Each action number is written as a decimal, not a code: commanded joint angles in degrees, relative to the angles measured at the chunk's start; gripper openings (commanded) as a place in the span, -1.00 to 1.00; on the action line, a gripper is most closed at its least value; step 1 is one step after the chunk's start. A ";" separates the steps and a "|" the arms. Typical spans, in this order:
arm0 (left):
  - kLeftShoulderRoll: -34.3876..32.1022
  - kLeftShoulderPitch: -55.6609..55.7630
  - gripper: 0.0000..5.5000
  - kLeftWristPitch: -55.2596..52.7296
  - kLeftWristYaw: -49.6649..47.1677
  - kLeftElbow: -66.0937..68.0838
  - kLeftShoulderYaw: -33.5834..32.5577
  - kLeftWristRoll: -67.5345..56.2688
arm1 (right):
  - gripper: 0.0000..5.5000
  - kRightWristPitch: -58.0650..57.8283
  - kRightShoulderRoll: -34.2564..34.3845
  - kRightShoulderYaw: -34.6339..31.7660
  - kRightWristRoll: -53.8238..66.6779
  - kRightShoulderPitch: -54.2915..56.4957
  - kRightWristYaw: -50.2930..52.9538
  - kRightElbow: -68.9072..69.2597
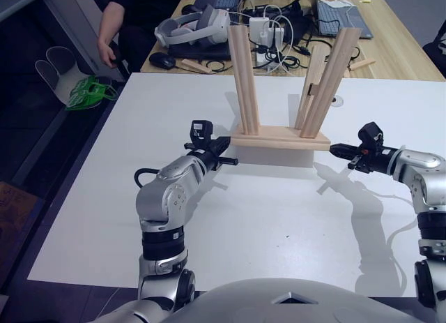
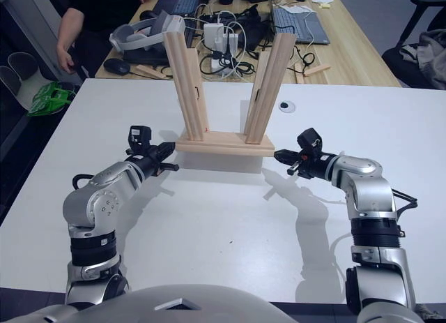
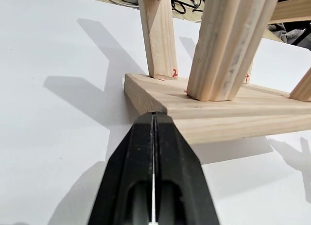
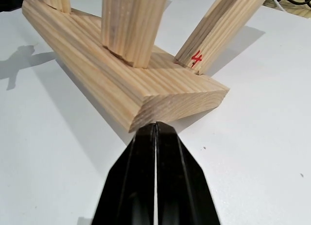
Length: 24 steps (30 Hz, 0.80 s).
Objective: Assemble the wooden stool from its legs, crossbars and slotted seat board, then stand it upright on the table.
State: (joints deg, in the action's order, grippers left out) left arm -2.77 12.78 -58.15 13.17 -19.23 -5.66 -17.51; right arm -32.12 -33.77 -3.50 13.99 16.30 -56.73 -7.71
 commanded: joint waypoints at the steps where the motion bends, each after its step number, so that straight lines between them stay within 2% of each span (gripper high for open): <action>1: 4.47 1.60 -0.99 -0.38 4.43 -1.55 3.53 -6.97 | -1.00 -0.83 4.62 1.36 5.96 2.62 -1.98 3.56; 24: 5.26 1.46 -0.99 0.55 4.13 -3.43 2.66 -10.43 | -1.00 -8.03 6.27 -1.96 11.46 3.63 -0.24 7.16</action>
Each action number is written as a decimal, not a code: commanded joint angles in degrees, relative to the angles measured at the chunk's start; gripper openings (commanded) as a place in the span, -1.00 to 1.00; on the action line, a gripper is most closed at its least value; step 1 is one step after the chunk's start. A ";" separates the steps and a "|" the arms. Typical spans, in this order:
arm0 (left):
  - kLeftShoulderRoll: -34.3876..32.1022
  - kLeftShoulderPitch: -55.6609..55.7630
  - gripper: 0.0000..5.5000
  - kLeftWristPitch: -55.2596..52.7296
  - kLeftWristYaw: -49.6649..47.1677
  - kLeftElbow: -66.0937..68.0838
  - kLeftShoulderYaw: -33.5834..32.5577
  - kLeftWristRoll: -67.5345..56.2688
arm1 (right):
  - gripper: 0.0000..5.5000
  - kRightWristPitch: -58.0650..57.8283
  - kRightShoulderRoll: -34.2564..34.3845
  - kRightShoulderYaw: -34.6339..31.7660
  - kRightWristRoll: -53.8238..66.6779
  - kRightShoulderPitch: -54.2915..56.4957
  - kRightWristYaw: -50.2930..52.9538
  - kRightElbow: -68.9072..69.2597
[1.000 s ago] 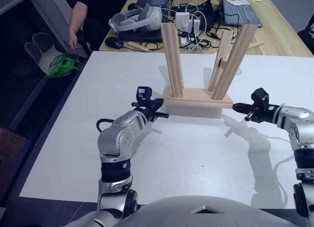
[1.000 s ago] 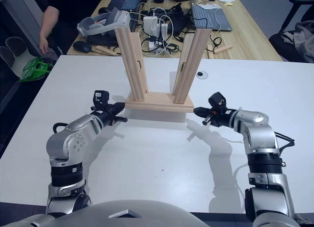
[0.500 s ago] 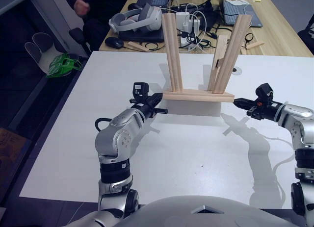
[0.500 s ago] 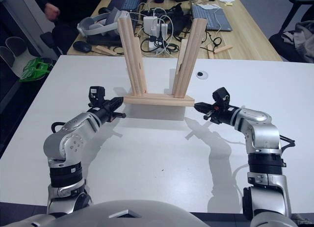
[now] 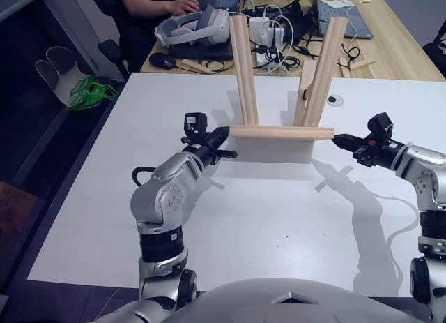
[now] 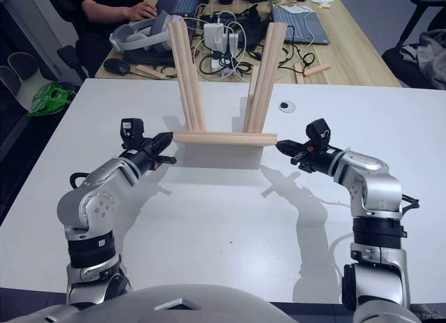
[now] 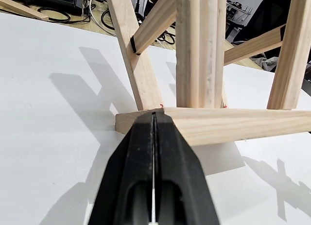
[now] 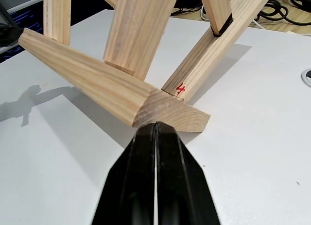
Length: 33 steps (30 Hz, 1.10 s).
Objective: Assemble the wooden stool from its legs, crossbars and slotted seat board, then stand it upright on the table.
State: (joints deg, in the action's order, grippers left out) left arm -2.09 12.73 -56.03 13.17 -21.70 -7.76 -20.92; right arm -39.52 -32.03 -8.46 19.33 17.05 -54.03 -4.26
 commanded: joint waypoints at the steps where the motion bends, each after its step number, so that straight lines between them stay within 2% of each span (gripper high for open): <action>1: 4.66 1.58 -0.99 -1.63 4.07 -1.05 4.70 -7.17 | -1.00 -1.01 4.57 2.91 6.40 2.86 -2.96 3.98; 33: 5.16 2.68 -0.99 -1.50 4.87 -2.67 4.05 -9.72 | -1.00 -4.30 4.75 2.48 9.00 2.78 -3.58 7.11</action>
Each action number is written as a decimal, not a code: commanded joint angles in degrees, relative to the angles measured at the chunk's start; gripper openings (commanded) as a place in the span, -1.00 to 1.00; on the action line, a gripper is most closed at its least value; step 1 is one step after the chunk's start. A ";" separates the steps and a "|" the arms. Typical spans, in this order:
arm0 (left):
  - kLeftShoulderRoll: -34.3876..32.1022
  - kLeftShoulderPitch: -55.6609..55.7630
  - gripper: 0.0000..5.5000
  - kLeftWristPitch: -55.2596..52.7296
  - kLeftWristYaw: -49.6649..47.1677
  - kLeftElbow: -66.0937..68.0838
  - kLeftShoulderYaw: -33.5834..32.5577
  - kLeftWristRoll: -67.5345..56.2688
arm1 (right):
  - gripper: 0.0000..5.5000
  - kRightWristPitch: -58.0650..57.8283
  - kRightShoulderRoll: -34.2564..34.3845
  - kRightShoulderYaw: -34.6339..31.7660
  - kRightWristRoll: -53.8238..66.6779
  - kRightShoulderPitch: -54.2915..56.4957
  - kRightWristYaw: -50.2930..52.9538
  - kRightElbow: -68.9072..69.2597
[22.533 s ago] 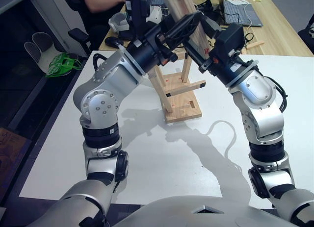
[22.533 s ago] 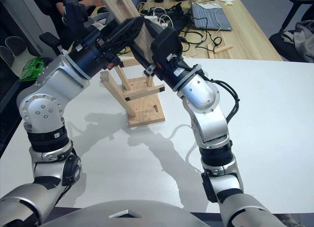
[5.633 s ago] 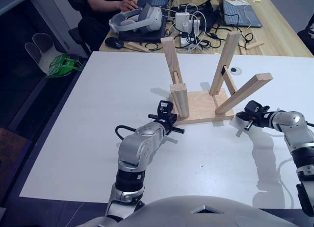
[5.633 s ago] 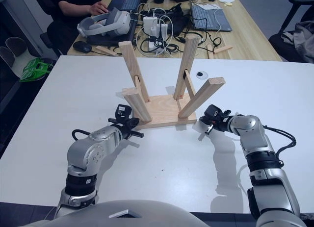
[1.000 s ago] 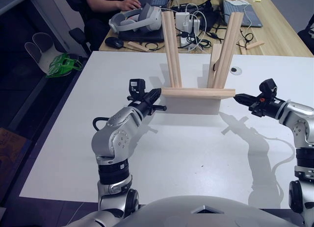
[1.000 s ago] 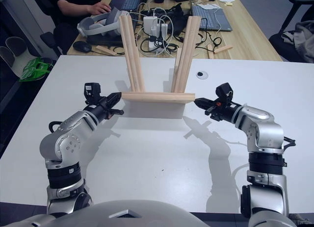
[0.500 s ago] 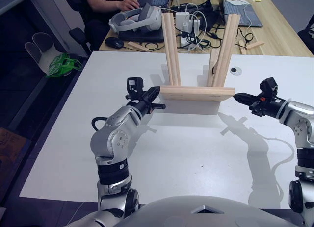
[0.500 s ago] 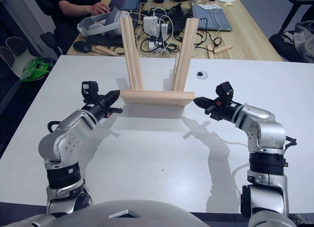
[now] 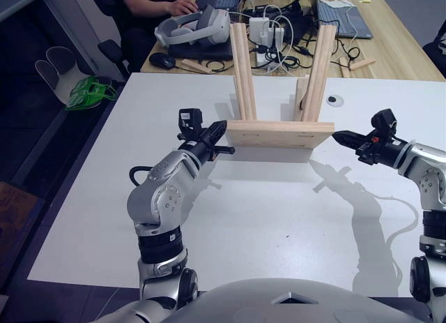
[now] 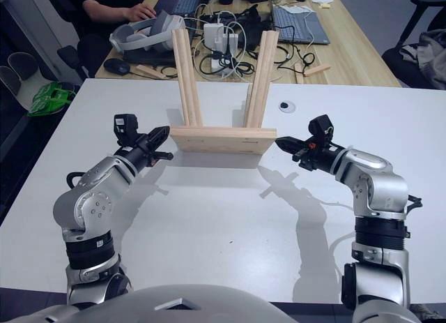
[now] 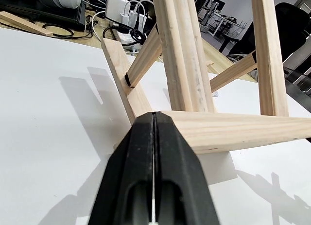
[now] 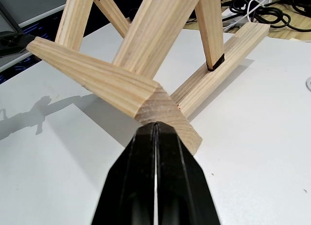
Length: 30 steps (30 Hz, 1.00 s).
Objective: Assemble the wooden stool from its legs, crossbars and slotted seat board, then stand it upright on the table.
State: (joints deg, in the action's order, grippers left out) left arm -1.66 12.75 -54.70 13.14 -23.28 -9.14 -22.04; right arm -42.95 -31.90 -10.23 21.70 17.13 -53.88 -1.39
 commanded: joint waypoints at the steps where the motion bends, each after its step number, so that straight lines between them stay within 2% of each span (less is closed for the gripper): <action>1: 4.71 2.62 -0.99 -2.86 5.03 -1.17 5.44 -8.70 | -1.00 -1.14 4.61 4.30 6.82 2.60 -3.81 4.59; 12: 1.48 0.27 -0.99 -4.87 7.60 -3.83 6.05 -10.96 | -1.00 -4.03 2.70 5.68 8.67 -0.14 -6.08 10.40; 21: -6.92 -4.28 -0.99 -8.97 11.68 -10.76 4.43 -17.38 | -1.00 -9.32 1.56 5.89 13.60 -8.34 -4.91 22.08; 30: -12.15 -7.83 -0.99 -9.61 13.43 -14.33 0.56 -27.18 | -1.00 -8.31 -2.97 5.71 16.85 -10.07 -4.85 22.47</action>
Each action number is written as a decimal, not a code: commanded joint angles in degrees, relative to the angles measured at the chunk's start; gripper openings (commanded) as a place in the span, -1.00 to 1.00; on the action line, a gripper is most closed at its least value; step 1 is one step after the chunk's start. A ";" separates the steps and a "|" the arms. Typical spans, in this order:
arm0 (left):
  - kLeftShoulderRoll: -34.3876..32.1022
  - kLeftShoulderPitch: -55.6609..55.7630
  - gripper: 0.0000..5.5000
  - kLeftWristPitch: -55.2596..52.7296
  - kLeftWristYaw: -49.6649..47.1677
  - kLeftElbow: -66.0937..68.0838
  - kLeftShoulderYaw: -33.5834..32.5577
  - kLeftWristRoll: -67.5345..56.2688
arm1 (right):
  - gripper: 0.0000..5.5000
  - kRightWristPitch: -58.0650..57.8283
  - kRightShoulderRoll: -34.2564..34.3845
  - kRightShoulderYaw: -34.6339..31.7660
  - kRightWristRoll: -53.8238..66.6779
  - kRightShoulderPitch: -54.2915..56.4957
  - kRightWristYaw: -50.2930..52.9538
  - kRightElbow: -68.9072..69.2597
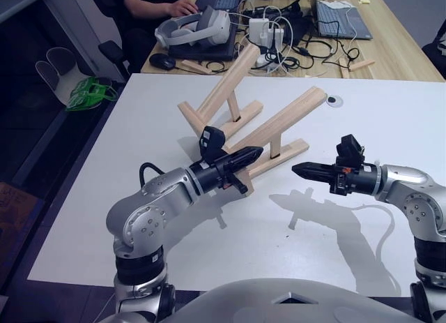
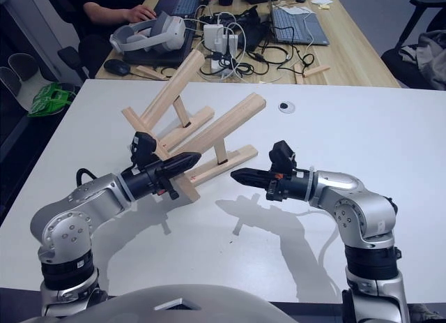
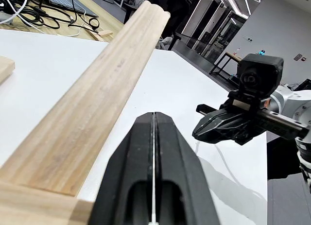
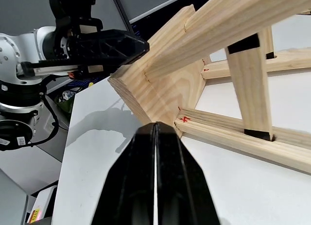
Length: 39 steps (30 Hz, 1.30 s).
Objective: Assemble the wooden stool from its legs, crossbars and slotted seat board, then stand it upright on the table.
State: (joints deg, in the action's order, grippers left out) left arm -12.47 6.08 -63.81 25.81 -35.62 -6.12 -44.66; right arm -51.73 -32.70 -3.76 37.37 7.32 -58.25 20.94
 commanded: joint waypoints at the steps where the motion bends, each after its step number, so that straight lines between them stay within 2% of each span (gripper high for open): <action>1: -1.60 -1.27 -0.99 -0.50 1.05 -2.33 -3.77 -6.91 | -1.00 0.54 -2.74 -0.81 1.46 -0.62 -0.71 0.22; 5: -3.24 2.95 -0.99 1.49 0.06 -0.23 -10.43 -15.55 | -1.00 1.08 -4.19 -0.79 2.22 -1.54 -0.65 0.13; 8: -4.68 11.26 -0.99 6.25 -4.79 7.98 -14.84 -13.47 | -1.00 1.36 -4.41 -0.64 2.60 -1.55 -0.12 -0.05; 10: -6.64 15.31 -0.99 9.53 -7.27 14.11 -13.79 -7.76 | -1.00 1.57 -4.31 -0.35 2.72 -1.25 0.25 -0.22; 12: -8.43 18.33 -0.99 13.06 -9.85 20.57 -9.99 0.31 | -1.00 1.83 -3.99 -0.23 2.81 -0.82 0.79 -0.41; 17: -6.62 24.31 -0.99 24.57 -17.46 40.14 -5.29 16.26 | -1.00 2.76 -2.75 0.79 2.39 0.39 2.82 -1.30; 22: -3.97 35.37 -0.99 41.26 -24.54 65.20 -8.07 24.01 | -1.00 3.48 -1.95 2.50 2.07 1.36 3.95 -1.78; 28: -5.45 47.22 -0.99 57.31 -33.33 90.28 -9.39 31.30 | -1.00 3.95 -1.78 3.70 1.84 1.95 4.53 -2.15; 33: -5.62 47.89 -0.99 59.78 -32.91 99.62 -5.07 37.79 | -1.00 3.99 -1.66 3.72 2.02 1.91 5.19 -2.22; 39: -5.15 46.37 -0.99 59.37 -29.21 99.93 -3.28 39.82 | -1.00 4.33 -1.41 3.73 1.99 2.01 5.97 -2.71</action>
State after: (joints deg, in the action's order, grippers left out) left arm -17.74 53.29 -4.13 -4.60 64.52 -10.07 -5.85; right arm -47.92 -34.15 -0.12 39.50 8.64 -52.89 18.51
